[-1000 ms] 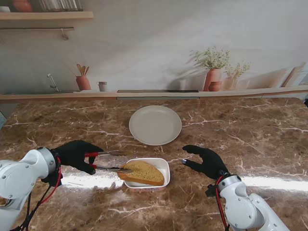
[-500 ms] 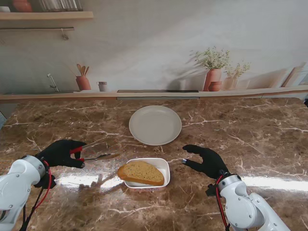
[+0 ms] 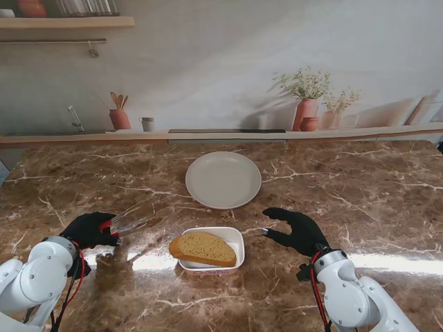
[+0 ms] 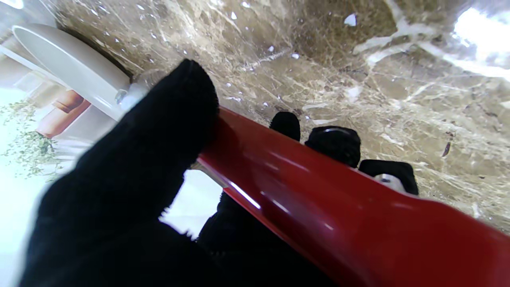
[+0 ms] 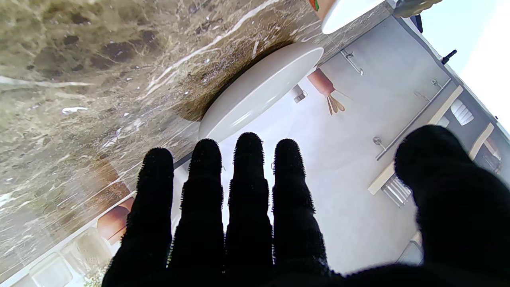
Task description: Pack bread into a bento box with kitchen tongs
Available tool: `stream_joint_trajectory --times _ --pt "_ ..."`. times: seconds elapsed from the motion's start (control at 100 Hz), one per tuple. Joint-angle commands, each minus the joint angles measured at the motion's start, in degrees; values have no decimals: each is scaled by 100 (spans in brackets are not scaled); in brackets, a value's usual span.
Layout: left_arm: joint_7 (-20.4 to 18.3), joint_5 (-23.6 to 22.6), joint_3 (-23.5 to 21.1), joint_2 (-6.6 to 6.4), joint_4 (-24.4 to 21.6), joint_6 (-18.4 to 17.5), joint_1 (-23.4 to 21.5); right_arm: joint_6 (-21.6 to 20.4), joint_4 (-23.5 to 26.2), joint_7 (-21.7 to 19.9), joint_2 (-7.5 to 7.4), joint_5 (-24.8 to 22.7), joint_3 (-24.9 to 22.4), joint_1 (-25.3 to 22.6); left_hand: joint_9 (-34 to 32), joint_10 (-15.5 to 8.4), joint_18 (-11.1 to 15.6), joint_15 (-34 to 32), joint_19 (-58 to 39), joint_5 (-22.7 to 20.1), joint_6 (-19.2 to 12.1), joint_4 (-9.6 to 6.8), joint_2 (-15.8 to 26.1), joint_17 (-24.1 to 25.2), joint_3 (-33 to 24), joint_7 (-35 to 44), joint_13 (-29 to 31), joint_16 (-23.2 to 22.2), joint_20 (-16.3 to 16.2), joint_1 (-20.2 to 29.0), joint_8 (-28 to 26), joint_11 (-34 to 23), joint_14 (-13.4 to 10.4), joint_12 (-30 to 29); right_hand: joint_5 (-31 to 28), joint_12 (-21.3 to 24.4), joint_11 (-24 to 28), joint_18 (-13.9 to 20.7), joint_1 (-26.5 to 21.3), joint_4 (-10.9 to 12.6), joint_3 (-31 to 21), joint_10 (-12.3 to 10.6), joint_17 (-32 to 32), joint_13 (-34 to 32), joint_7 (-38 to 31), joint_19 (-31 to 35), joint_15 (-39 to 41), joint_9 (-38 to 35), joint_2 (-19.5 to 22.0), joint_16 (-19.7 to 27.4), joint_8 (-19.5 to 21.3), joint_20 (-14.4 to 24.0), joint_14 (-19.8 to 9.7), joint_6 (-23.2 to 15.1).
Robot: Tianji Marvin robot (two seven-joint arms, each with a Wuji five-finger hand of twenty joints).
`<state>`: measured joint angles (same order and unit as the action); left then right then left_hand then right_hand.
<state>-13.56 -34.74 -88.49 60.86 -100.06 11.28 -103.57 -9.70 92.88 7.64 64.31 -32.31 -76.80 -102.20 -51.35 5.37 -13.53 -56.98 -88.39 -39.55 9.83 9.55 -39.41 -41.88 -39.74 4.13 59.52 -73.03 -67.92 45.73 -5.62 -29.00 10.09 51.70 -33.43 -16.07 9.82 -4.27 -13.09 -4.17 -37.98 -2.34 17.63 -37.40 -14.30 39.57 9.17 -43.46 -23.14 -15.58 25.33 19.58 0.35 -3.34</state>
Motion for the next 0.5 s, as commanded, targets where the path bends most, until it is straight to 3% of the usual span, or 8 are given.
stream_joint_trajectory --times 0.0,0.18,0.28,0.49 --pt "22 -18 66 44 70 39 57 26 -5 -84 -1 4 -7 -27 259 -261 -24 78 -129 -58 36 -10 602 64 -521 -133 63 -51 -121 65 100 -371 -107 -184 77 -35 -7 47 -69 234 141 -9 1 13 51 -23 10 35 31 -79 19 108 35 -121" --pt "207 2 258 76 286 218 217 35 24 -94 -3 -4 -22 -43 876 -288 -192 558 642 232 104 -73 817 690 -746 -214 -508 174 27 -379 139 -737 -37 -540 77 -35 -6 45 -70 234 141 3 -1 10 51 -23 12 33 25 -80 19 108 34 -117" --pt "216 -30 324 74 381 275 274 38 36 -97 -3 -6 -25 -45 1388 -311 -299 947 1199 544 161 -373 1002 1190 -995 -277 -1015 360 229 -820 173 -955 -9 -1233 76 -35 -6 44 -67 233 141 -8 -3 7 51 -23 13 34 29 -80 19 107 35 -109" --pt "215 -124 401 64 457 306 311 32 29 -104 -4 -1 -23 -27 2214 -269 -504 1899 2229 1231 257 -274 898 2497 -530 -298 -2313 1032 867 -1256 177 -438 119 -1811 78 -35 -5 40 -70 233 141 -3 -4 19 53 -22 9 33 26 -79 18 108 46 -114"
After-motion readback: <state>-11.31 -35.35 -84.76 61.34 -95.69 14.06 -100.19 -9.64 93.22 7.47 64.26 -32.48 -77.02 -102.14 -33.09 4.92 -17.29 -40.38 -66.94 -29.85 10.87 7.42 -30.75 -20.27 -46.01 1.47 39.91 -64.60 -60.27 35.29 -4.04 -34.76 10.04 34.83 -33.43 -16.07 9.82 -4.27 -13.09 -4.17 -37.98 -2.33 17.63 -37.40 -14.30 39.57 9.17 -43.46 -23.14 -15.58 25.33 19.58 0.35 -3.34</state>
